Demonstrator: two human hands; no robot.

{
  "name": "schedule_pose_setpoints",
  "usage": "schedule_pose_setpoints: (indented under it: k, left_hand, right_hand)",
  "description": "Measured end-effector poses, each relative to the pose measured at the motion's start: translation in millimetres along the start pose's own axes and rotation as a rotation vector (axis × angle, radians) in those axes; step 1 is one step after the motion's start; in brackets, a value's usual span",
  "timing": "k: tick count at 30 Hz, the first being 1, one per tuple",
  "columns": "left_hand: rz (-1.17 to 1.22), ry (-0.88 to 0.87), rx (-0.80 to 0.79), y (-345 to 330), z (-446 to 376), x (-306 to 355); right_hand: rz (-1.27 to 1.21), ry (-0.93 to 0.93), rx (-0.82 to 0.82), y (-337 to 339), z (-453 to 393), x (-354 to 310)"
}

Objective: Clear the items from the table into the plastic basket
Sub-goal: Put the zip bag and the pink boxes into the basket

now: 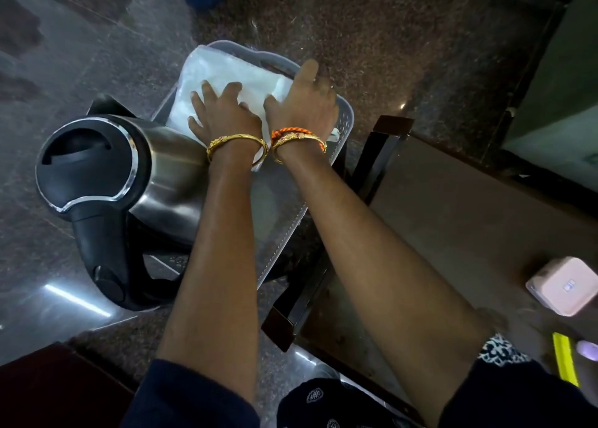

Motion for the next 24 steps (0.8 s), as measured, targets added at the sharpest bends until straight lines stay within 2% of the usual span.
schedule_pose_setpoints:
  k: [2, 5, 9, 12, 15, 18, 21, 24]
  left_hand:
    - [-0.007, -0.021, 0.019, 0.8, 2.8, 4.2]
    - [0.007, -0.071, 0.074, 4.8, 14.1, 10.9]
    - [0.095, -0.247, 0.202, 7.5, 52.0, 28.3]
    - [0.227, -0.363, 0.261, 5.8, 88.1, 48.0]
    - [0.363, -0.409, 0.337, 4.3, 120.1, 62.4]
    - [0.416, -0.384, 0.389, -6.2, 151.7, 67.5]
    - [0.454, -0.399, 0.292, -35.6, 190.4, 84.4]
    - [0.545, -0.409, 0.045, -81.2, 237.0, 108.2]
  right_hand:
    - [-0.026, 0.037, 0.064, 5.8, 2.3, 4.5]
    - [-0.198, 0.071, 0.132, 18.9, 6.0, 14.3]
    - [-0.525, 0.167, 0.237, 47.7, 20.3, 35.8]
    - [-0.591, 0.204, 0.337, 74.3, 40.7, 63.5]
    - [-0.612, 0.135, 0.45, 97.2, 69.7, 107.2]
    - [-0.626, 0.051, 0.524, 117.0, 106.5, 152.4]
    - [-0.606, -0.029, 0.605, 144.8, 142.8, 194.3]
    - [-0.543, -0.131, 0.693, 172.1, 177.7, 239.1]
Point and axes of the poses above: each hand's wrist, its own z-axis away from the middle knuckle, its own y-axis out of the back of the hand, x = y × z, the point moved 6 cm from there along -z, towards the middle knuckle, and after that the axes turned 12 degrees about -z, right-handed, at the moved point
